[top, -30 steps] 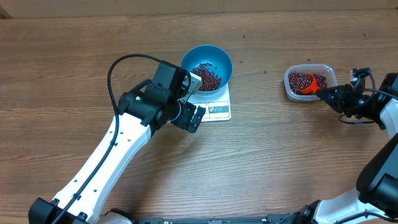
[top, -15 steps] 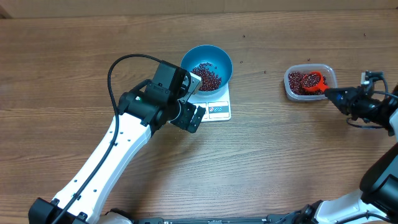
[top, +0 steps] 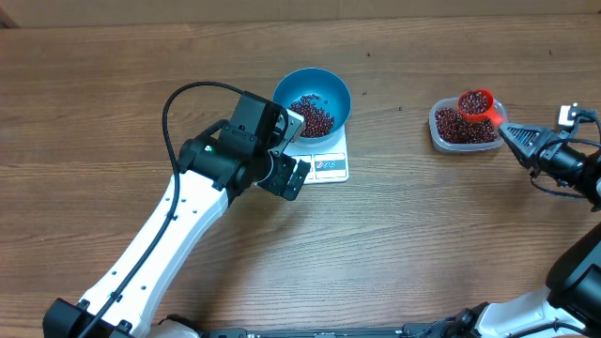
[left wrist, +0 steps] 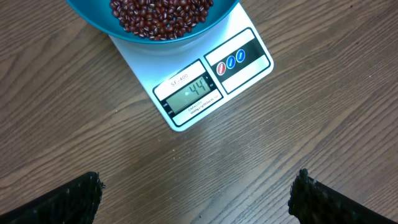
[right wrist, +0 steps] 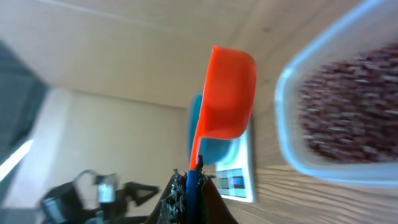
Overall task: Scoop item into bowl and weigh 150g on scale
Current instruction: 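Carry the filled cup left over the teal bowl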
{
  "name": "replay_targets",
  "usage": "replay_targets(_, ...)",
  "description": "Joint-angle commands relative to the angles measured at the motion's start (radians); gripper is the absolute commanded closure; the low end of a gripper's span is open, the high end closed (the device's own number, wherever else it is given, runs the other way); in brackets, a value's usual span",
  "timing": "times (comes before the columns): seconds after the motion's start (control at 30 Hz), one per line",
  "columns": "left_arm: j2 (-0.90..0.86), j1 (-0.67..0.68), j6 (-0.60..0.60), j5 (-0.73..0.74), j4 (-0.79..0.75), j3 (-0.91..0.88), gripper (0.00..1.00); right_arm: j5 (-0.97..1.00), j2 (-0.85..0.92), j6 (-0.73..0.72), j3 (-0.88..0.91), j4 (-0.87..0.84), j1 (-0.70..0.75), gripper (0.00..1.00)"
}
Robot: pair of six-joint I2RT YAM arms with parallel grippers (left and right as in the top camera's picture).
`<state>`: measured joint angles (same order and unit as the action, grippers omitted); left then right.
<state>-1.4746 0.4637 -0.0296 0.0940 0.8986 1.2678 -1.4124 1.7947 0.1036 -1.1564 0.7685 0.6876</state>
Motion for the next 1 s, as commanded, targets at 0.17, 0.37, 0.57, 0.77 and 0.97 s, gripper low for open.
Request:
replay_targets(0.17, 0.023, -0.005, -0.008, 0.01, -0.002, 0.004, 0.0, -0.157, 0.003, -0.03, 0.005, -0.008, -0.056, 0.96)
replay_targets(0.37, 0.023, -0.005, -0.008, 0.01, -0.002, 0.004, 0.0, -0.157, 0.003, -0.211, 0.003, -0.167, -0.219, 0.96)
replay_targets(0.57, 0.023, -0.005, -0.008, 0.01, -0.002, 0.004, 0.0, -0.15, 0.003, -0.531, 0.003, -0.507, -0.363, 0.96)
replay_targets(0.77, 0.023, -0.005, -0.008, 0.01, -0.001, 0.004, 0.0, -0.084, 0.003, -0.878, 0.003, -0.839, -0.496, 0.96)
replay_targets(0.97, 0.023, -0.005, -0.008, 0.01, -0.002, 0.004, 0.0, 0.006, 0.003, -1.05, 0.003, -0.971, -0.593, 0.96)
